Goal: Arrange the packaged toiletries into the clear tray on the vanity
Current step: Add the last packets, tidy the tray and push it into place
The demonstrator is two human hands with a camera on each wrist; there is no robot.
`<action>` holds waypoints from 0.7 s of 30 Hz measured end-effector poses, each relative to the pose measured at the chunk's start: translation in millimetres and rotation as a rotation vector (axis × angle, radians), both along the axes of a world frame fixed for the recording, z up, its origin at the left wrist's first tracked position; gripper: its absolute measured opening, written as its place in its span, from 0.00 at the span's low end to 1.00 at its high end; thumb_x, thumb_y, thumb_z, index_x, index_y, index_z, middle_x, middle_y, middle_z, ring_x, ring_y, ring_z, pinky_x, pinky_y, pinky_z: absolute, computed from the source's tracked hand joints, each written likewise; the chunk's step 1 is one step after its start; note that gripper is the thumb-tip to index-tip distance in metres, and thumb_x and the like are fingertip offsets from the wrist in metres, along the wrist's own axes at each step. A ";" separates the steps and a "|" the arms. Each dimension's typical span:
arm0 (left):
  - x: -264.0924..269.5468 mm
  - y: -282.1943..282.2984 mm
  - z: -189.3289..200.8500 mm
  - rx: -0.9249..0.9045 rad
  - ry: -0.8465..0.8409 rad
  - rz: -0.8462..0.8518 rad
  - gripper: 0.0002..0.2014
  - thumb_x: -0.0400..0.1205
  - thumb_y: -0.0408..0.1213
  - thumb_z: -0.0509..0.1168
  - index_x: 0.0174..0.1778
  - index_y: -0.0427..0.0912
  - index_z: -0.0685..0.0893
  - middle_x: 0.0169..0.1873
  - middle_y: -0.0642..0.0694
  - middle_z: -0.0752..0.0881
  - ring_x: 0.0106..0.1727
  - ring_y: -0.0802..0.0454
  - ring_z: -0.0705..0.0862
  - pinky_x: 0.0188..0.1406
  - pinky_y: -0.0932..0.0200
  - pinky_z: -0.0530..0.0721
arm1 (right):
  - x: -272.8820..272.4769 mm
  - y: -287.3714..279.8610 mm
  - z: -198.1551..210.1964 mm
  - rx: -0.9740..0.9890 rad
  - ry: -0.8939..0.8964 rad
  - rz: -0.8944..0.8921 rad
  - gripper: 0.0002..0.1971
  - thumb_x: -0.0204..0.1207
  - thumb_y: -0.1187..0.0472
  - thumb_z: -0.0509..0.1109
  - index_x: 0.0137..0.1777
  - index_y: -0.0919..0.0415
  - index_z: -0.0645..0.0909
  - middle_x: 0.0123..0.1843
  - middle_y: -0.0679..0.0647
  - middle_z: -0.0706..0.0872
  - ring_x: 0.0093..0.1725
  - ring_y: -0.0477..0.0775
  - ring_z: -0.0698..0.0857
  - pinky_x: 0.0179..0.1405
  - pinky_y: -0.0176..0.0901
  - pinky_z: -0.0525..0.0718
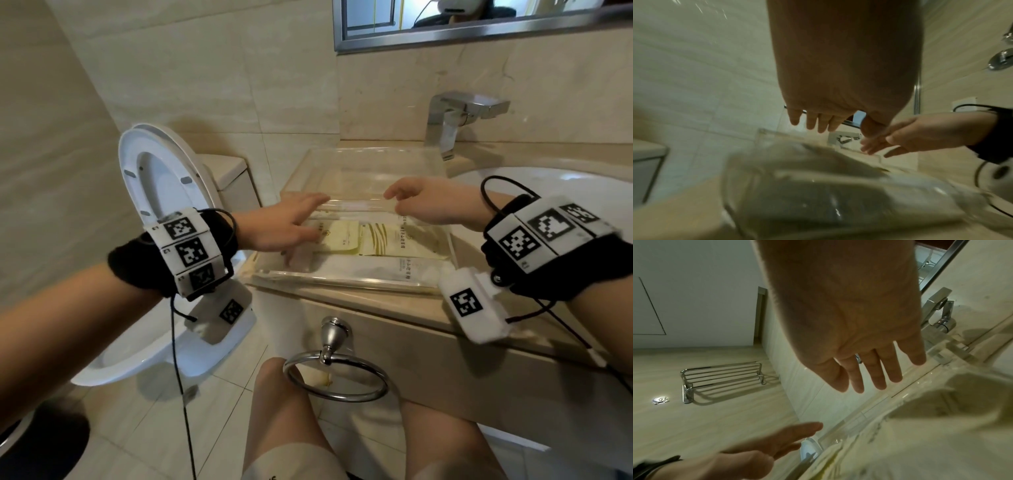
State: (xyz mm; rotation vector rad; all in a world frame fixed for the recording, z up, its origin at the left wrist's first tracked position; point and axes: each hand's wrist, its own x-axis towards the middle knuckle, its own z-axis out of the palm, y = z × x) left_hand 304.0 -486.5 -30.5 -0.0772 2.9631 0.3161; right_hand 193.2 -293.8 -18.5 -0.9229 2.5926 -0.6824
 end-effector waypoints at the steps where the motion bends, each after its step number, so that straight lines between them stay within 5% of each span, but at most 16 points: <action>1: -0.2 6.0 -4.9 -0.029 -0.007 -0.001 0.30 0.87 0.42 0.53 0.83 0.43 0.48 0.83 0.47 0.50 0.83 0.53 0.49 0.79 0.61 0.47 | 2.2 1.1 -2.4 0.009 -0.011 0.005 0.22 0.83 0.62 0.59 0.77 0.55 0.68 0.76 0.56 0.72 0.73 0.56 0.72 0.64 0.41 0.70; 9: -4.3 32.2 -35.6 -0.241 0.018 0.013 0.29 0.88 0.50 0.40 0.83 0.42 0.44 0.84 0.45 0.47 0.84 0.51 0.46 0.82 0.50 0.43 | 20.1 6.1 -28.3 0.103 0.067 0.099 0.26 0.85 0.54 0.54 0.82 0.57 0.59 0.81 0.56 0.66 0.78 0.55 0.68 0.73 0.40 0.66; 14: -4.5 36.6 -44.2 -0.247 0.027 0.007 0.30 0.87 0.50 0.40 0.83 0.43 0.42 0.84 0.45 0.45 0.84 0.51 0.45 0.82 0.46 0.42 | 21.6 7.3 -44.6 0.145 0.185 0.122 0.23 0.85 0.55 0.52 0.76 0.66 0.66 0.75 0.61 0.71 0.73 0.59 0.70 0.73 0.50 0.68; 21: -6.8 43.5 -39.4 -0.204 0.015 -0.023 0.29 0.88 0.48 0.41 0.83 0.41 0.41 0.84 0.45 0.44 0.84 0.51 0.44 0.82 0.49 0.40 | 17.0 5.5 -60.4 0.229 0.326 0.141 0.28 0.85 0.49 0.48 0.82 0.59 0.54 0.82 0.53 0.61 0.81 0.54 0.58 0.79 0.56 0.57</action>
